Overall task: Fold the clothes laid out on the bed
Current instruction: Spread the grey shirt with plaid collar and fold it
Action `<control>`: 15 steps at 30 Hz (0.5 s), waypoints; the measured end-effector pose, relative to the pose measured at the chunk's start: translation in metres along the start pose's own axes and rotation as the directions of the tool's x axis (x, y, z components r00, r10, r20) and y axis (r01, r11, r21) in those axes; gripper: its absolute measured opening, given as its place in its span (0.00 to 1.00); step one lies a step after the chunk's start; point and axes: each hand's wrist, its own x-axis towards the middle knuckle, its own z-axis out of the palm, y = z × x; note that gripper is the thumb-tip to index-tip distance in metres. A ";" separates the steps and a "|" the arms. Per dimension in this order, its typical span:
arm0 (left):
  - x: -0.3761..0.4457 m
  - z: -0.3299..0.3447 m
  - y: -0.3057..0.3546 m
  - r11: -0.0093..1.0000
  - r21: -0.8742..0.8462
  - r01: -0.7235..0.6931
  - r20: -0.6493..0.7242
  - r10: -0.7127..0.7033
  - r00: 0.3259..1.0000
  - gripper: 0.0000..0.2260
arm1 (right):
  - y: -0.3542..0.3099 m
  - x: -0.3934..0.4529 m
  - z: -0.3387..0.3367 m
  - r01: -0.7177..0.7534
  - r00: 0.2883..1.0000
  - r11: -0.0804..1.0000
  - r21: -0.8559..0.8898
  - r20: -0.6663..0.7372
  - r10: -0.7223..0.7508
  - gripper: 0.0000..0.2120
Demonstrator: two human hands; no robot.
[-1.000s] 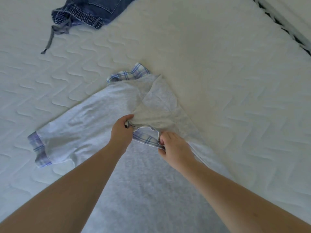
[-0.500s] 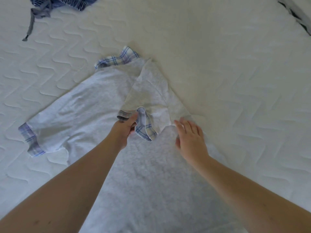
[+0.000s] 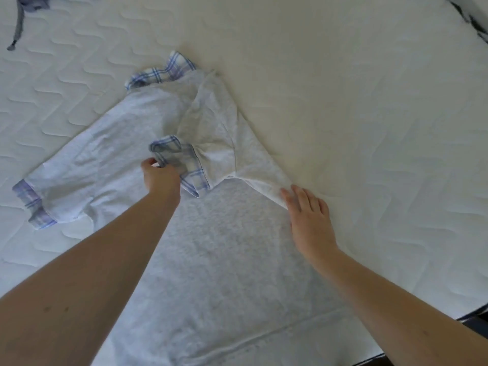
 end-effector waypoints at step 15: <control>-0.094 0.082 -0.047 -0.599 0.109 -0.793 0.954 0.287 -0.085 0.23 | 0.051 -0.108 0.008 -0.259 0.966 0.966 -0.022 0.007 0.259 0.32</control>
